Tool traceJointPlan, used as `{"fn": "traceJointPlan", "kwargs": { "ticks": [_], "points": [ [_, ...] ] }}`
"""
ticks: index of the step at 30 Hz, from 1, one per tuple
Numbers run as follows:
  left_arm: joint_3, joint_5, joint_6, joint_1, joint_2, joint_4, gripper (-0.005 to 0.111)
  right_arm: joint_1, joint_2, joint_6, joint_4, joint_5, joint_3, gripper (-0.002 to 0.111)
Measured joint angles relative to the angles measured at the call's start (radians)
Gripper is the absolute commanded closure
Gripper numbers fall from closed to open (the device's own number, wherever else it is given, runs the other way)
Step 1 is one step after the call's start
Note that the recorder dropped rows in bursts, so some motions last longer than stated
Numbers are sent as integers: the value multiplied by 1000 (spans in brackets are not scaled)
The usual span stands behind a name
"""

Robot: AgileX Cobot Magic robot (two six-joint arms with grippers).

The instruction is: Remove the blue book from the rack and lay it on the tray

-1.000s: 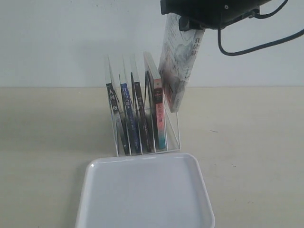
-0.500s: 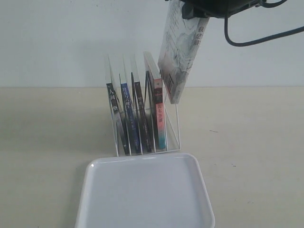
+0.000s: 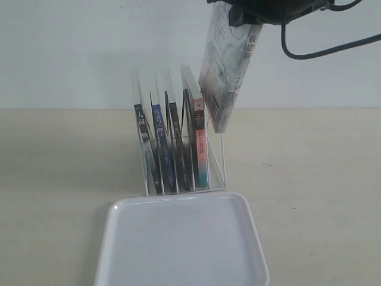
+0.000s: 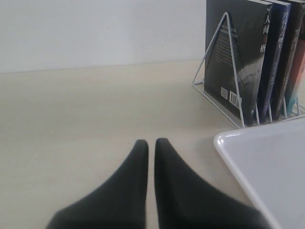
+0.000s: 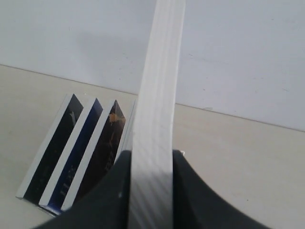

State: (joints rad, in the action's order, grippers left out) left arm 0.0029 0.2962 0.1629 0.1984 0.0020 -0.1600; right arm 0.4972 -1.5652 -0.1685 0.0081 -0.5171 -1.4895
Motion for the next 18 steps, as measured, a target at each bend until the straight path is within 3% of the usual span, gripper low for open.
{"fn": "traceJointPlan", "kwargs": {
  "ticks": [18],
  "points": [
    [0, 0, 0, 0, 0, 0, 103, 0, -106, -4, 0, -3, 0, 101]
  ]
}}
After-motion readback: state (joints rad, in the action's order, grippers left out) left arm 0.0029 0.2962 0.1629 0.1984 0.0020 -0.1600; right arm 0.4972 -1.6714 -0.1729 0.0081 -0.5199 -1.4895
